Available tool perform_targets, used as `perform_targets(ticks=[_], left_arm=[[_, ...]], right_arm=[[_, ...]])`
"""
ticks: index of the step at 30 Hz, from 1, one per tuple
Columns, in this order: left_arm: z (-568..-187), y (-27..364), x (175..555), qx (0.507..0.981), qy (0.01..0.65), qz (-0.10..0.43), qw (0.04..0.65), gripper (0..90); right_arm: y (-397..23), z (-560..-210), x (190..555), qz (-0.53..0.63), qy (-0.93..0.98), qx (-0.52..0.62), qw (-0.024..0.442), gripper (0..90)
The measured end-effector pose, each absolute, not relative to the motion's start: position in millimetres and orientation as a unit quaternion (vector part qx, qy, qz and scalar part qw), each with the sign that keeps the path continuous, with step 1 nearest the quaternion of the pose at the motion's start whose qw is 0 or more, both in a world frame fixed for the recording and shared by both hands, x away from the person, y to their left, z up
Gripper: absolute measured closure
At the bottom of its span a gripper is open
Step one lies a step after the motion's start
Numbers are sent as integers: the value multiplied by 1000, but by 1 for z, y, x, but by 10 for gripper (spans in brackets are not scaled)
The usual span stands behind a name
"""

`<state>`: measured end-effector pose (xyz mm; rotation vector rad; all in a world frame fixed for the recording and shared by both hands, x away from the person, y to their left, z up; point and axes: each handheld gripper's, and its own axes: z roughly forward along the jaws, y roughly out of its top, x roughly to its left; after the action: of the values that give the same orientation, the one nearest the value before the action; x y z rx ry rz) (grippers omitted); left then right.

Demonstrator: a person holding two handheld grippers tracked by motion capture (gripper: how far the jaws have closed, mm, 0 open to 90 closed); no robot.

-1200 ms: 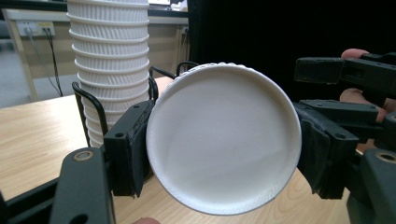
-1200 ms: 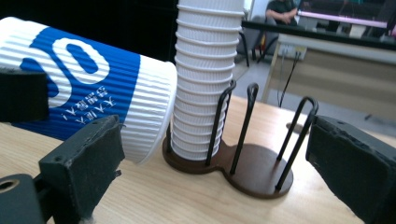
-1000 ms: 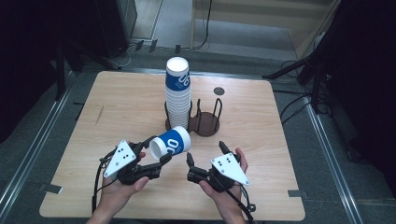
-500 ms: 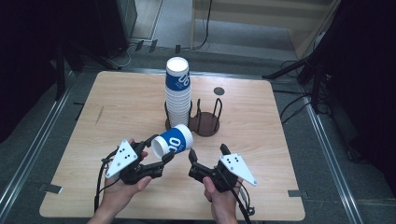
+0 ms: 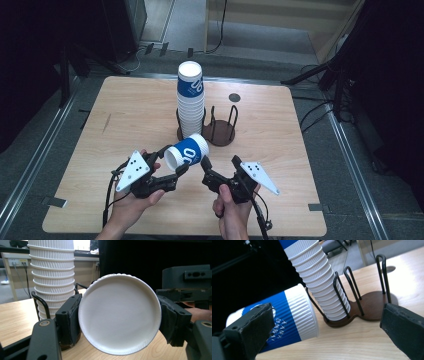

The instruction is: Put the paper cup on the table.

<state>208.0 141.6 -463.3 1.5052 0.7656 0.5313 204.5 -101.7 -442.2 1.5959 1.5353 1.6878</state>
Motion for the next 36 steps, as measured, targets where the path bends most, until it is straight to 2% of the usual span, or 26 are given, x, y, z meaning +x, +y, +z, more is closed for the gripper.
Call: perform_targets(ticks=[12, 13, 16, 25, 36], left_arm=[[-464, 141, 208, 652, 331, 232, 642, 287], [-464, 140, 208, 653, 331, 232, 641, 287], [-465, 139, 208, 653, 330, 231, 641, 287], [-466, 138, 207, 654, 327, 231, 641, 287], [-467, 135, 207, 654, 324, 230, 644, 287]], right_arm=[[-105, -443, 205, 616, 486, 612, 99, 0], [-105, -445, 206, 619, 476, 620, 75, 0], [-104, -446, 206, 620, 461, 634, 46, 0], [-101, -450, 207, 624, 422, 657, -26, 0], [-98, -455, 209, 622, 386, 676, -82, 0]])
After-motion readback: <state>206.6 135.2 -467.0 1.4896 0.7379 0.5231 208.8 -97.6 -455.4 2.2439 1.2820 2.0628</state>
